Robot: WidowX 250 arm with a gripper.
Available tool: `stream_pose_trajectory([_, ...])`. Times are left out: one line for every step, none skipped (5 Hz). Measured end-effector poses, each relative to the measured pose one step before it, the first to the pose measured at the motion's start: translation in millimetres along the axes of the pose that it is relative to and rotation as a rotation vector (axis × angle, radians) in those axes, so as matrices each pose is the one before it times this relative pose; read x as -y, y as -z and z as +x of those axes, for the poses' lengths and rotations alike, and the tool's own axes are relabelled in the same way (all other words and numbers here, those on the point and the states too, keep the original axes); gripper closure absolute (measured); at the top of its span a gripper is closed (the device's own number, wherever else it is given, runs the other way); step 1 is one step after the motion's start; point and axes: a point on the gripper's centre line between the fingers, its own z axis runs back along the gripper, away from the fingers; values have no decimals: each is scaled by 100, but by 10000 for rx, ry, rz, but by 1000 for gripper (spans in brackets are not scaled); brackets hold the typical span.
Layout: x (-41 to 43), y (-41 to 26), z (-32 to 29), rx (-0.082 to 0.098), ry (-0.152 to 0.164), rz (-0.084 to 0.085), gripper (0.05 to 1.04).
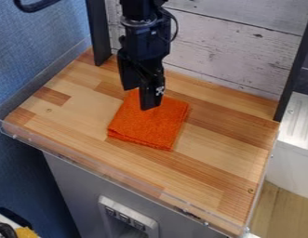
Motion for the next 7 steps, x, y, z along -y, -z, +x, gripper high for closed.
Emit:
stream_pose_trajectory([202,215,930,30,646,-88,87])
stream_pose_trajectory([-291,134,768,-81,511,-186,88])
stream_pose_trajectory([-410,-33,409,-88,364,-107,128])
stream_pose_trajectory([-590,652,292,-137,228,-143,407])
stream_pose_trajectory([-393,930,65,-93,86,-101,703])
stream_pose_trajectory([-159,860,60,38,83,130,923])
stream_pose_trajectory([27,1231,-380,-102,-29,70,1018])
